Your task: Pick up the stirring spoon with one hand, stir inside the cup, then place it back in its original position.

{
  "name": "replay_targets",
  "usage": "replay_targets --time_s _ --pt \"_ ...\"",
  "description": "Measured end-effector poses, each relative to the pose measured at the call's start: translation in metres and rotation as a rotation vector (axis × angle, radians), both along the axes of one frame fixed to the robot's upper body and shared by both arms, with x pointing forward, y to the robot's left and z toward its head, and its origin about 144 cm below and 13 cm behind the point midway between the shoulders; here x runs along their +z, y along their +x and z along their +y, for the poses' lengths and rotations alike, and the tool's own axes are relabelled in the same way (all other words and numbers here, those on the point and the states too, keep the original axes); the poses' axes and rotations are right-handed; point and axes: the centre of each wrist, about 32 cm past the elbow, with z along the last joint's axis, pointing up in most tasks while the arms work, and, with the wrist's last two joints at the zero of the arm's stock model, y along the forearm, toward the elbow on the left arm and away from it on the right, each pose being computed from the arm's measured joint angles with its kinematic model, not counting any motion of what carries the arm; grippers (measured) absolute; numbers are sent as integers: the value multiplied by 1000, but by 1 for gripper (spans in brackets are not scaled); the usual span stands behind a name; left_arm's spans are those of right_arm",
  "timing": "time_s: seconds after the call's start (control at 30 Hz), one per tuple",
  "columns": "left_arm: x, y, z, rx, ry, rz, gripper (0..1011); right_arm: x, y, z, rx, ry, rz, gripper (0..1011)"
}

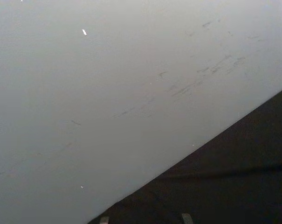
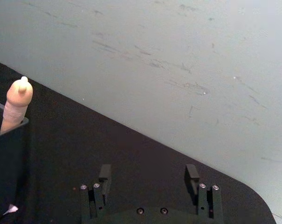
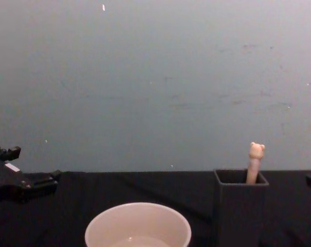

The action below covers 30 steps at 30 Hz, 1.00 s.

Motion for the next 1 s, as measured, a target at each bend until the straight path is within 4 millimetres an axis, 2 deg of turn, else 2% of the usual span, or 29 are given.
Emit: replay_targets --time_s 1.0 --pt "0 0 0 0 0 0 1001 0 0 0 0 0 0 1002"
